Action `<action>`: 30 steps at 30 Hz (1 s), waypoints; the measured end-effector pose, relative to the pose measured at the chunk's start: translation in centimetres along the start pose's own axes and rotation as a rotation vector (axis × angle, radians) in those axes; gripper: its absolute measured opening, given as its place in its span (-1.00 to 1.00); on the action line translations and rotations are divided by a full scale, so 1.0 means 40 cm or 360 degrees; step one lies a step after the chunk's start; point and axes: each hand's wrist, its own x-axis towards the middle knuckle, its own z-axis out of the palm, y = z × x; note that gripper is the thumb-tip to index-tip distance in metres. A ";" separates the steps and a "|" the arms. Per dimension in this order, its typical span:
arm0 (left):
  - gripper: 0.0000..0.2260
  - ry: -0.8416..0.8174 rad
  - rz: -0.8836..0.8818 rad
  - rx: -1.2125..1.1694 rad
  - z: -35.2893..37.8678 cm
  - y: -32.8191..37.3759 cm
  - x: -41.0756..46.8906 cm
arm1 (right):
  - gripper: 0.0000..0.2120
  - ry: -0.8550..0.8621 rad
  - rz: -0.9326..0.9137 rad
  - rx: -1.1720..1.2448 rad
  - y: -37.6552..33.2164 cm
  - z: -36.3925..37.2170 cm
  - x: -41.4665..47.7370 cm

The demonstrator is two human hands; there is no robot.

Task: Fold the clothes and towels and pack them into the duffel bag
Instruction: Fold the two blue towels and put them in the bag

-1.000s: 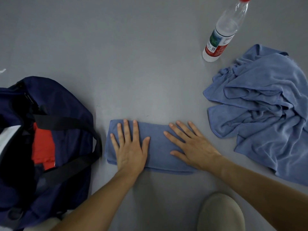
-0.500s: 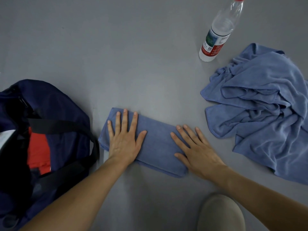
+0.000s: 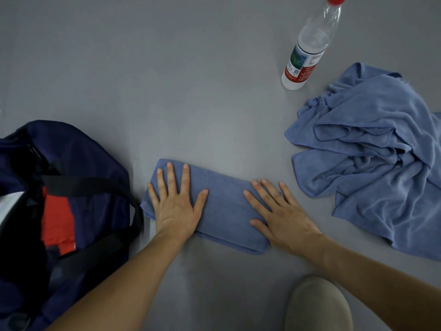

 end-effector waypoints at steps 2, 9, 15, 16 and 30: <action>-0.29 -0.0008 0.0000 0.0001 0.000 0.000 0.000 | -0.37 -0.0014 0.0001 -0.0009 0.000 -0.001 0.000; -0.25 -0.0055 0.0001 -0.0014 -0.009 0.000 0.000 | -0.37 -0.0025 0.0009 0.0007 -0.001 -0.001 -0.002; -0.15 -0.0128 0.0050 0.0000 -0.024 -0.002 0.009 | -0.36 0.0007 0.0027 0.0003 -0.010 0.002 -0.002; -0.16 -0.0152 0.0087 0.0011 -0.030 -0.006 0.021 | -0.36 0.0011 0.0042 0.0008 -0.016 0.001 -0.003; -0.43 0.0198 0.0874 -0.0011 -0.070 0.054 0.105 | -0.45 0.0250 -0.0329 0.0081 -0.158 -0.020 -0.060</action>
